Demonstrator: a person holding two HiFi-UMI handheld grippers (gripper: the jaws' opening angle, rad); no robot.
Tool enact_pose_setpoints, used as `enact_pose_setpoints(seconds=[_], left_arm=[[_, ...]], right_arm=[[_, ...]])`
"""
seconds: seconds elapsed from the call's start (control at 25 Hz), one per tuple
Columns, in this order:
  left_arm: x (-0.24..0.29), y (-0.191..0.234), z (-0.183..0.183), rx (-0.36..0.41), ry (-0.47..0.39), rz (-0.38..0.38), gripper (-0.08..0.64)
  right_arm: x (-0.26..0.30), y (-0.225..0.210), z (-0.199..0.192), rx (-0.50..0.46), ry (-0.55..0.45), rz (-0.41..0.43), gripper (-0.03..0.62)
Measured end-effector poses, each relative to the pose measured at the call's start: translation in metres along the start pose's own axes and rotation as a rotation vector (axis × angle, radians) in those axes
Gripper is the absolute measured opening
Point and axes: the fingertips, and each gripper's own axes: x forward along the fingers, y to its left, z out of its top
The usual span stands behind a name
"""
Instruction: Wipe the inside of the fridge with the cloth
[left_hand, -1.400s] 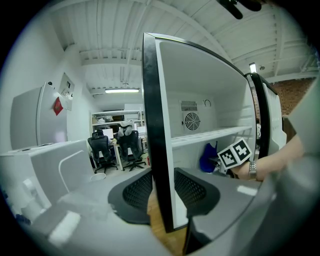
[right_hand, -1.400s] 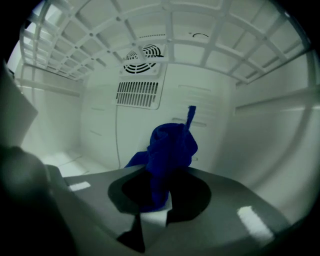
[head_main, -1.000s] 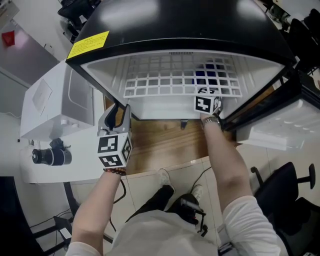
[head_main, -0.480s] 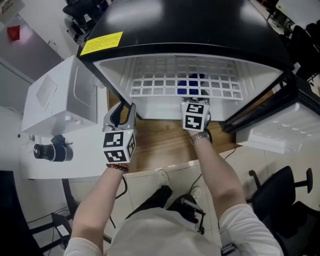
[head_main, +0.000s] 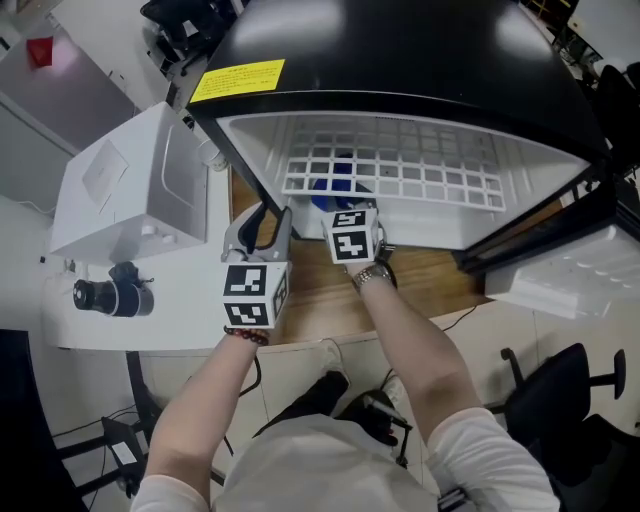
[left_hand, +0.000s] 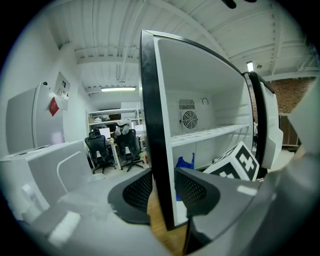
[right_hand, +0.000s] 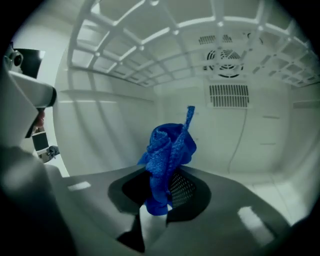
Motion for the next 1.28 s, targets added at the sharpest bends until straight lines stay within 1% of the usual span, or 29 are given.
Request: enact_pose_setpoints(seconds=[0.24,0.36,0.48,0.68,0.96,1.28], left_arm=[[-0.001,0.000,0.001,0.004,-0.002,-0.003,0.129],[-0.001,0.000,0.001,0.008,-0.002,-0.001,0.129],[-0.001,0.001,-0.002,0.020,0.002,0.000,0.129],[-0.001,0.001,-0.005,0.031,0.009,0.020,0.130],[0.000,0.002,-0.005,0.021,0.025,0.049,0.132],[0.000,0.002,-0.002,0.008,0.022,0.064,0.132]], right_arm=[[0.027,0.018,-0.011,-0.028,0.100,0.039,0.074],[0.033,0.018,-0.015,-0.041,0.136,0.030,0.074],[0.035,0.011,-0.025,-0.031,0.175,0.002,0.074],[0.034,-0.001,-0.024,-0.005,0.163,-0.013,0.075],[0.022,-0.035,-0.029,0.026,0.191,-0.069,0.075],[-0.002,-0.099,-0.040,0.053,0.218,-0.172,0.075]])
